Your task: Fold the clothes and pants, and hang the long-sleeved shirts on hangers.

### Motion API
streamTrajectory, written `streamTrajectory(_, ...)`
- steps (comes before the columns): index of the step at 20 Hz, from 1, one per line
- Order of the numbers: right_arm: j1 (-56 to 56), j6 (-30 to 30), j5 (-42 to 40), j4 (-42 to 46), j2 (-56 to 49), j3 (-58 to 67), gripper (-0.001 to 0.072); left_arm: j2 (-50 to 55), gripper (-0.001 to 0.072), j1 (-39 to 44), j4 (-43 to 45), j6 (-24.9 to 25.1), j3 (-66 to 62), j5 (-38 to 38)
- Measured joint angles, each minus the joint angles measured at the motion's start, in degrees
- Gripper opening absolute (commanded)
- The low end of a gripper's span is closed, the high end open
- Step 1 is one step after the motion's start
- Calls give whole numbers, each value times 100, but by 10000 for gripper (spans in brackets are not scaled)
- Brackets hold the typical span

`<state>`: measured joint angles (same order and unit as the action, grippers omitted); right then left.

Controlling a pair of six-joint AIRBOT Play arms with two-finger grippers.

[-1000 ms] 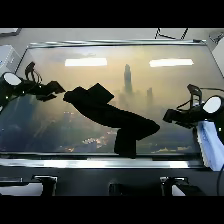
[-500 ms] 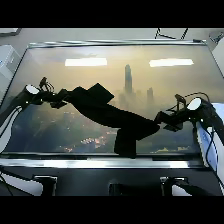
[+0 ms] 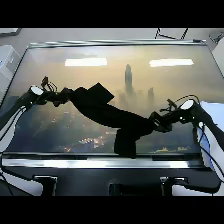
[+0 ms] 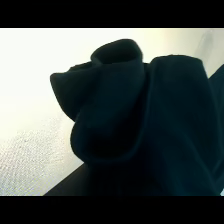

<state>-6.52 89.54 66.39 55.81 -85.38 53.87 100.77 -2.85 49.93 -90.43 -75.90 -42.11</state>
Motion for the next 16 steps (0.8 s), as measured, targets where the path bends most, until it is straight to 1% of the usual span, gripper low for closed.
streamTrajectory(1,7,-42,-39,-35,-76,-7,45,-37,23,4,0,0,0,0)
streamTrajectory(3,0,-111,-160,-101,-127,4,39,-166,23,4,0,33,-9,2)
streamTrajectory(4,0,-157,-238,-131,-101,50,38,-273,23,7,0,146,-42,4)
streamTrajectory(7,-7,-367,-330,-151,197,546,38,-791,23,7,0,787,-308,-83)
streamTrajectory(9,-7,-483,-354,-50,540,1246,39,-1311,23,-13,2,1257,-610,-184)
streamTrajectory(12,-9,-579,-459,269,1220,2647,40,-2284,23,-129,57,1672,-1178,-262)
streamTrajectory(14,-9,-603,-511,527,1740,3477,40,-3032,23,-260,192,1808,-1460,-302)
streamTrajectory(16,-9,-599,-527,776,2306,3993,40,-3783,24,-411,509,1731,-1604,-540)
